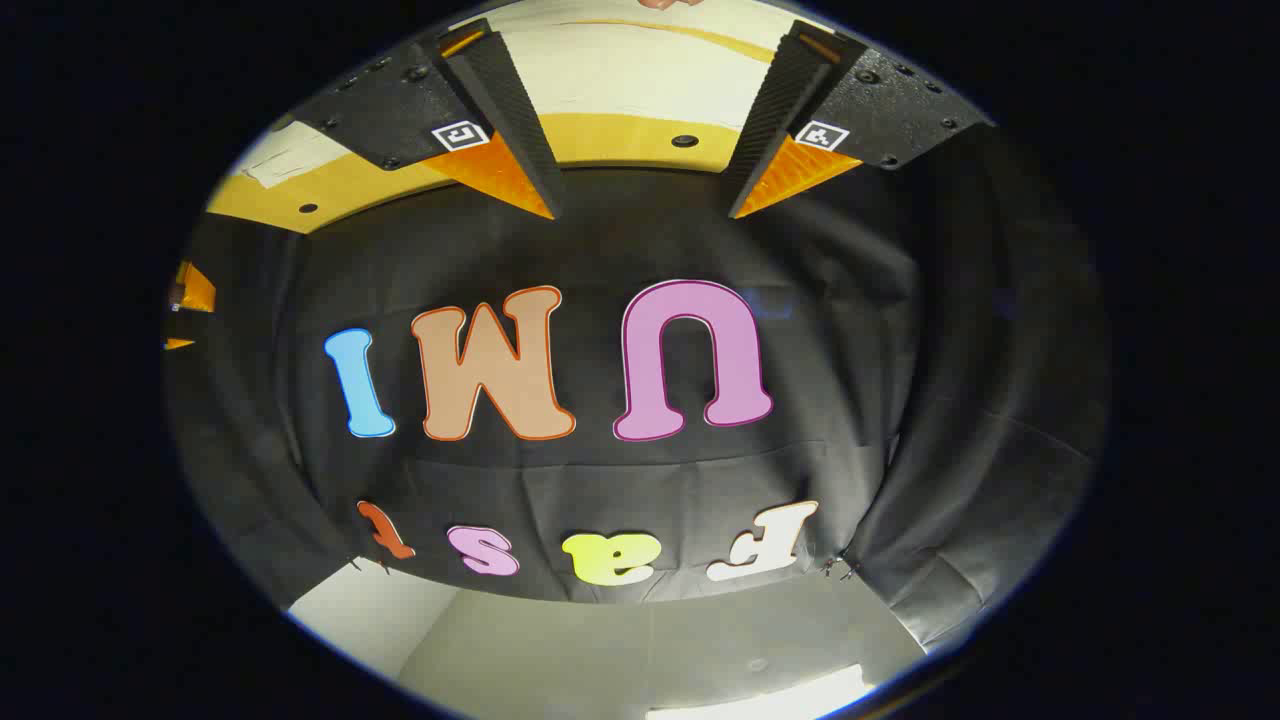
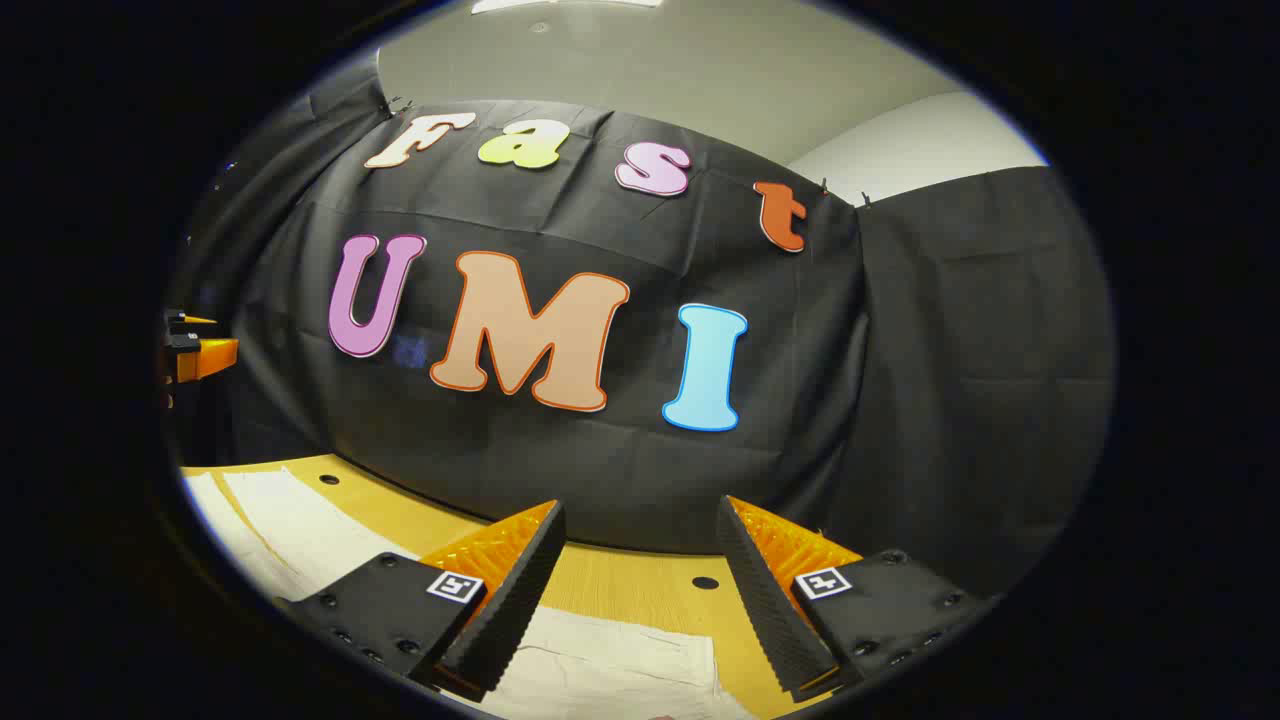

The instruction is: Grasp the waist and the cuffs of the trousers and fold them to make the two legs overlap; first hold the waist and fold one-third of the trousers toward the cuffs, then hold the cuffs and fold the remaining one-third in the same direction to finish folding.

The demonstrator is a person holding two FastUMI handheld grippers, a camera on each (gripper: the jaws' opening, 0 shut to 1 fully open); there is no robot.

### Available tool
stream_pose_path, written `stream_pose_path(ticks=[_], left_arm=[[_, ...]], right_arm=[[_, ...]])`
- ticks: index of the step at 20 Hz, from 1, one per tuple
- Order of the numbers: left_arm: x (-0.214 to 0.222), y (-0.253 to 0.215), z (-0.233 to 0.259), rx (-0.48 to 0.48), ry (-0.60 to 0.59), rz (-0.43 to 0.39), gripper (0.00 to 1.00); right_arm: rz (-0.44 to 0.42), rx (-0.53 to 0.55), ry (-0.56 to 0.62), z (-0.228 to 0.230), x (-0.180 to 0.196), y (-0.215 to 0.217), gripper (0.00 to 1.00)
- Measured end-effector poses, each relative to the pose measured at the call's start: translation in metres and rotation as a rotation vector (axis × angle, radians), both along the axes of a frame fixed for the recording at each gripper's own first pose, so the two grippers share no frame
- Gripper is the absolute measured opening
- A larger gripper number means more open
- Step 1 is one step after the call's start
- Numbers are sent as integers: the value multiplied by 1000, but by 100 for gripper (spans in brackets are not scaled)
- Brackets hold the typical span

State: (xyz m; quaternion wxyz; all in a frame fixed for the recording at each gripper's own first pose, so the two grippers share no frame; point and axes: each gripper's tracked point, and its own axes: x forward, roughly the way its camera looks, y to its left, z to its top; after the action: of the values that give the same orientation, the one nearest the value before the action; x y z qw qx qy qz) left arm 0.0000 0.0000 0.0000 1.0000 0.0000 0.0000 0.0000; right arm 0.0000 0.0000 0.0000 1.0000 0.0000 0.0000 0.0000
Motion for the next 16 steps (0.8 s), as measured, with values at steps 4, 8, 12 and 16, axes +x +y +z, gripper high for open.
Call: stream_pose_path(ticks=[4, 8, 12, 16], left_arm=[[-3, -1, -8, -7, 15, 2, 95], [-5, -6, -14, -10, 34, -8, 95], [-4, -13, -12, -12, 31, -20, 95], [-6, -16, -13, -8, 28, -25, 93]], right_arm=[[-7, -13, 23, -9, -7, -6, 97], [-9, -50, 35, -17, -14, -15, 97], [5, -93, 52, -26, -20, -20, 97], [10, -134, 64, -34, -22, -29, 97]])
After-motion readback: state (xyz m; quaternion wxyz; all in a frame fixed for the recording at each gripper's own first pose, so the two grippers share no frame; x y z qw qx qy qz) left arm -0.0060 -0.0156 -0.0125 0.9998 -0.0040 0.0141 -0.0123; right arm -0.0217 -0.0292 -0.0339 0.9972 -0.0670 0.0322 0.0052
